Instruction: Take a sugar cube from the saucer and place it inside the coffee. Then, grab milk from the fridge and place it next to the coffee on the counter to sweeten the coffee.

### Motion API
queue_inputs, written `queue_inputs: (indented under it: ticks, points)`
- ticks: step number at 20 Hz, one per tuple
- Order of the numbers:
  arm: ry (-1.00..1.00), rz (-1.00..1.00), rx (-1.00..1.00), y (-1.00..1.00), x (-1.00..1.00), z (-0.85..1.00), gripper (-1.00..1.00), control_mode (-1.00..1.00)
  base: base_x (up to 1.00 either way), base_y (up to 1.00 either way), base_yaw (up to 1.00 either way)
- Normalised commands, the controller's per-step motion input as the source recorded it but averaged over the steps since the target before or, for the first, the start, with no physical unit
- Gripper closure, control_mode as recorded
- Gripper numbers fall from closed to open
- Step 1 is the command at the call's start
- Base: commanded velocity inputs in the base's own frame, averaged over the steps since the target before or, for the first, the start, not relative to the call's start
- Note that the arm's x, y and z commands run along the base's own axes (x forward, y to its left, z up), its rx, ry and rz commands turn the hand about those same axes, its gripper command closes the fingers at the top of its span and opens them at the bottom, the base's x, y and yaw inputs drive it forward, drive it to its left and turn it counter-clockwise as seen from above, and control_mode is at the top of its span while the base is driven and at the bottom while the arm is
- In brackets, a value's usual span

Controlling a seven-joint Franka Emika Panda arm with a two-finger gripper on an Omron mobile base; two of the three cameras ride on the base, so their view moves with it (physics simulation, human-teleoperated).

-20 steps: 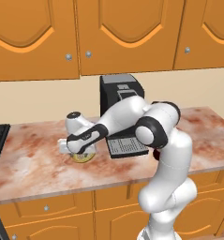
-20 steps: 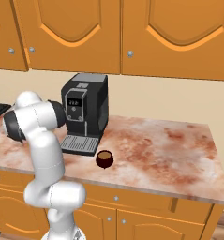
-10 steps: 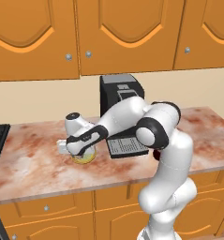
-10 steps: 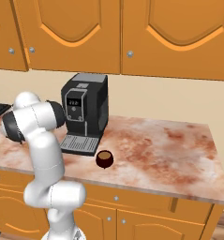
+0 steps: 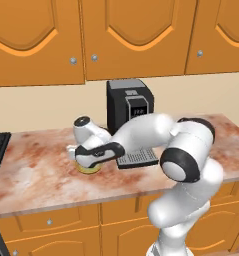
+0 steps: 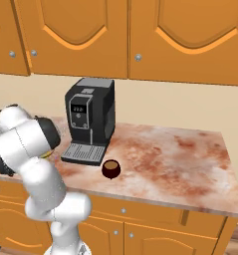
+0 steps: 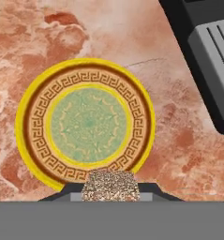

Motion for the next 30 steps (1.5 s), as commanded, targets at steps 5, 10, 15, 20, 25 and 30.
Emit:
queue_inputs:
  ticks: [5,10,15,20,25,30]
  points:
    - [-0.18,-0.20,0.01,-0.93,-0.56,0.74,1.00,-1.00,0.00,0.00,0.00]
    - [-0.14,-0.24,0.06,-1.00,-0.52,0.74,1.00,-1.00,0.00,0.00,0.00]
    - [-0.11,-0.19,0.10,-1.00,-0.54,0.64,1.00,-1.00,0.00,0.00,0.00]
    - [-0.03,-0.18,0.20,-1.00,-0.43,0.46,1.00,-1.00,0.00,0.00,0.00]
    - [0.00,-0.14,0.27,-1.00,-0.15,0.25,1.00,-1.00,0.00,0.00,0.00]
    - [0.10,-0.01,0.26,-1.00,0.05,0.12,1.00,-1.00,0.00,0.00,0.00]
